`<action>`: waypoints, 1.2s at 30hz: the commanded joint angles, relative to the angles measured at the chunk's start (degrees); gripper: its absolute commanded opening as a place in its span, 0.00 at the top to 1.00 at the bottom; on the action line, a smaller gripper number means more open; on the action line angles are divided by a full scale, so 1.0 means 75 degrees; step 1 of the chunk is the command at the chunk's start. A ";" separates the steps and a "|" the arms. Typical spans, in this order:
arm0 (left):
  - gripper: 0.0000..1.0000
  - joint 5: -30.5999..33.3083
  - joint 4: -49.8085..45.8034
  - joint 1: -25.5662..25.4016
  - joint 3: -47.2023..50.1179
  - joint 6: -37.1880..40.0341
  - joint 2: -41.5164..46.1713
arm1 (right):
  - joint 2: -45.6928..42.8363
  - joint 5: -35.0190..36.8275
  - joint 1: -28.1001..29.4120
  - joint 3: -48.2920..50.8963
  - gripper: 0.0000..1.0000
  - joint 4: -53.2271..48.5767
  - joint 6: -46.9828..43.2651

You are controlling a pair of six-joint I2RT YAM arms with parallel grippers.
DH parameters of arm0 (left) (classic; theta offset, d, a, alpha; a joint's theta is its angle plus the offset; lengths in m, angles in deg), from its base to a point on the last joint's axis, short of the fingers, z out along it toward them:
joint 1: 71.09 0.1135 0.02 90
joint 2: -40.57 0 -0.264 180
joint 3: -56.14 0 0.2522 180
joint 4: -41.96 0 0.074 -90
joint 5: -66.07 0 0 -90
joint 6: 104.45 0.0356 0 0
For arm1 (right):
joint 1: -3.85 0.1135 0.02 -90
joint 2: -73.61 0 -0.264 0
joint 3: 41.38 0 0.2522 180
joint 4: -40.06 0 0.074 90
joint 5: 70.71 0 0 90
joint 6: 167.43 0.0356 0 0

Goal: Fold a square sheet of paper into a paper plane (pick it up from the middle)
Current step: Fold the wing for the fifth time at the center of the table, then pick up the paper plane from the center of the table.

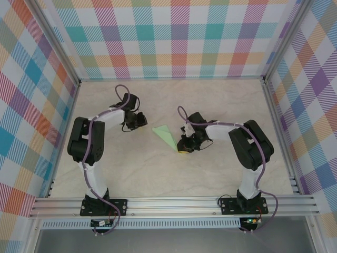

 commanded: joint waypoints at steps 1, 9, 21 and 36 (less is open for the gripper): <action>0.72 0.0360 -0.0186 -0.0213 0.0385 -0.0503 0.0913 | -0.0655 0.0204 -0.0038 -0.0427 0.73 -0.0380 0.0049; 0.59 0.1885 -0.1223 -0.1465 0.0748 -0.1810 0.1755 | -0.1635 0.1491 -0.0359 -0.0077 0.33 -0.0437 -0.0029; 0.33 0.2721 -0.2108 -0.3558 -0.0526 -0.3066 0.0612 | -0.2257 0.2955 -0.0817 0.1056 0.06 0.0397 0.0376; 0.43 0.3076 -0.3242 -0.3870 -0.1852 -0.3415 -0.0721 | -0.2300 0.3074 -0.0917 0.1243 0.05 0.0305 0.0488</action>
